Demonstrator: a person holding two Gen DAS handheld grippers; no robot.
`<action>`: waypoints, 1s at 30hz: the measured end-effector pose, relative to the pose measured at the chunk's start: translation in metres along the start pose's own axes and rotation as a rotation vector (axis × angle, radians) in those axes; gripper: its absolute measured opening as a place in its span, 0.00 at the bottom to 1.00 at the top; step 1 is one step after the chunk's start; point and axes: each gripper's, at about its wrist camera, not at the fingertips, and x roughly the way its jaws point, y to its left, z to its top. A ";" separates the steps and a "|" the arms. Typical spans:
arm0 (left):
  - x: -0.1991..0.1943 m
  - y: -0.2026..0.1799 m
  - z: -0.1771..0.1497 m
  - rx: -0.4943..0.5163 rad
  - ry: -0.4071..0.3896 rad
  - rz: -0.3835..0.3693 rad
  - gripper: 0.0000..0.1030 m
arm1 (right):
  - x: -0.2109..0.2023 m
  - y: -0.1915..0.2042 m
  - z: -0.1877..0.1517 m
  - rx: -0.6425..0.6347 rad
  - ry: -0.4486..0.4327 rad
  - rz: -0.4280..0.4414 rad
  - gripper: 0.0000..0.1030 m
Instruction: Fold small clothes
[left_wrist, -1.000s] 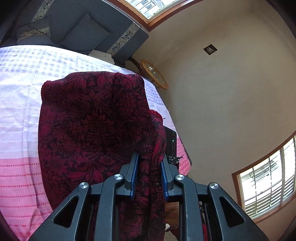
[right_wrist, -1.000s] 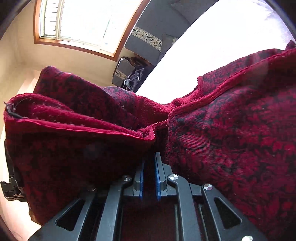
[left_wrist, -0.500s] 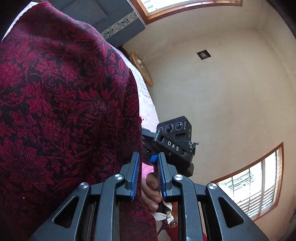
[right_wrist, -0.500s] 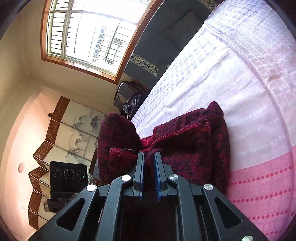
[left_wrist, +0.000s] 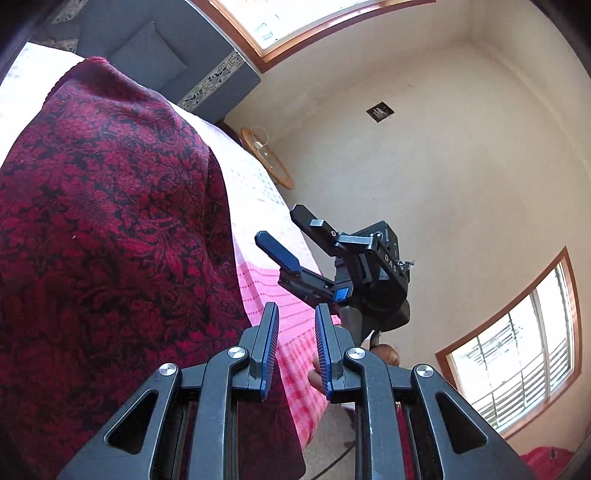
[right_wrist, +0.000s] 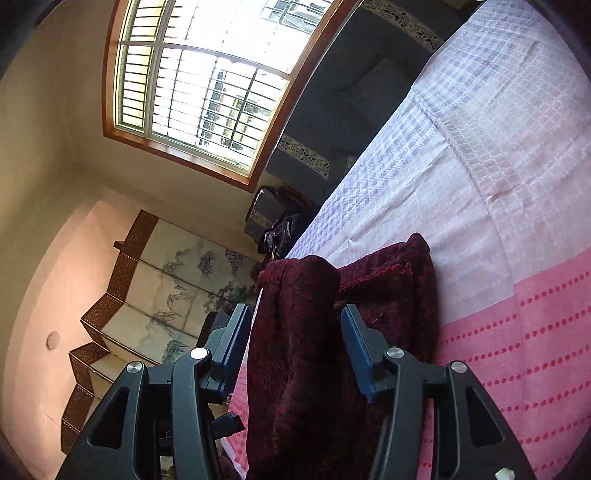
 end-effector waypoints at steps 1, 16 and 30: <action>-0.002 0.000 -0.003 -0.007 -0.001 0.005 0.20 | 0.010 0.007 -0.004 -0.023 0.033 -0.041 0.48; -0.011 0.015 -0.036 -0.037 0.010 0.076 0.26 | 0.004 0.015 -0.055 -0.127 0.036 -0.224 0.11; 0.003 0.033 -0.060 -0.027 0.056 0.114 0.26 | -0.033 -0.015 -0.067 -0.042 -0.054 -0.259 0.29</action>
